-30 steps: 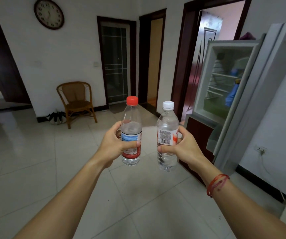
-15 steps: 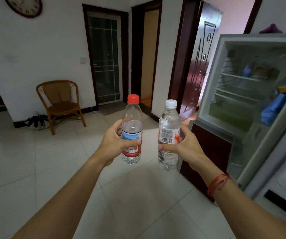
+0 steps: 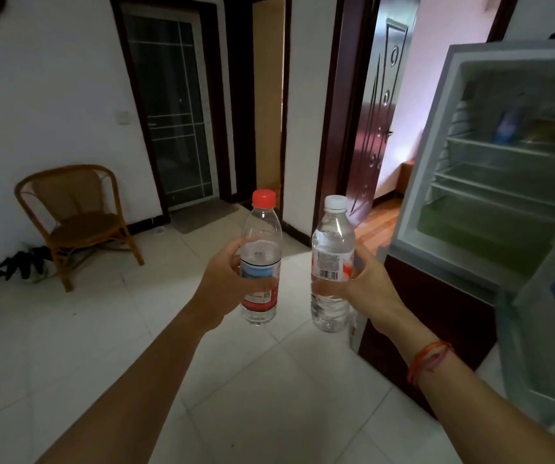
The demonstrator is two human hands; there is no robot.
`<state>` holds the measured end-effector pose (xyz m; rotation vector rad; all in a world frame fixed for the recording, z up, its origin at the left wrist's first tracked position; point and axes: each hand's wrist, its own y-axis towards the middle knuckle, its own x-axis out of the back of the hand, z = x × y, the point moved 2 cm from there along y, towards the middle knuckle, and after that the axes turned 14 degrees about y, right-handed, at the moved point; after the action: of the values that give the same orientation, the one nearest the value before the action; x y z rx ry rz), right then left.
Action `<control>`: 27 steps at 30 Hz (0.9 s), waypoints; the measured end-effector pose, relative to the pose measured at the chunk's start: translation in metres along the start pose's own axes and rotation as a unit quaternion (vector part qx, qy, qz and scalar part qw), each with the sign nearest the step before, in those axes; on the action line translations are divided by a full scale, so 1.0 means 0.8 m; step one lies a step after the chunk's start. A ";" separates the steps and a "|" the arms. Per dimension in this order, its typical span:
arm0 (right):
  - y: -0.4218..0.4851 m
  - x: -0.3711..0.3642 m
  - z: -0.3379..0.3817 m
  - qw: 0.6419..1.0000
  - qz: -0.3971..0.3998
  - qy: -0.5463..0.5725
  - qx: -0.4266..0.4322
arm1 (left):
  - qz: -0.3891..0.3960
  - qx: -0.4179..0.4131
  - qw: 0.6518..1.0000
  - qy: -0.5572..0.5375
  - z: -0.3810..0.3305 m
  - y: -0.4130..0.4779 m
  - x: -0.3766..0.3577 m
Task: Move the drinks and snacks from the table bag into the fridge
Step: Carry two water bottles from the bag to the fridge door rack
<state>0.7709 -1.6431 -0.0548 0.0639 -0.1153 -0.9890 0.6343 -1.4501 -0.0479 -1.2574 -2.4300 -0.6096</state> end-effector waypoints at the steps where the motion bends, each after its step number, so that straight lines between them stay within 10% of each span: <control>1: 0.020 -0.001 -0.006 1.000 0.000 -0.001 -0.001 | -0.004 -0.007 1.000 0.007 0.008 0.019 -0.002; 27: 0.488 0.083 -0.088 0.997 -0.060 -0.010 -0.036 | 0.069 -0.028 0.997 -0.010 0.077 0.516 -0.132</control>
<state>1.1399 -1.4841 -0.0789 -0.0056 -0.0952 -1.1136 1.0286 -1.2769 -0.0607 -1.4450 -2.3328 -0.6325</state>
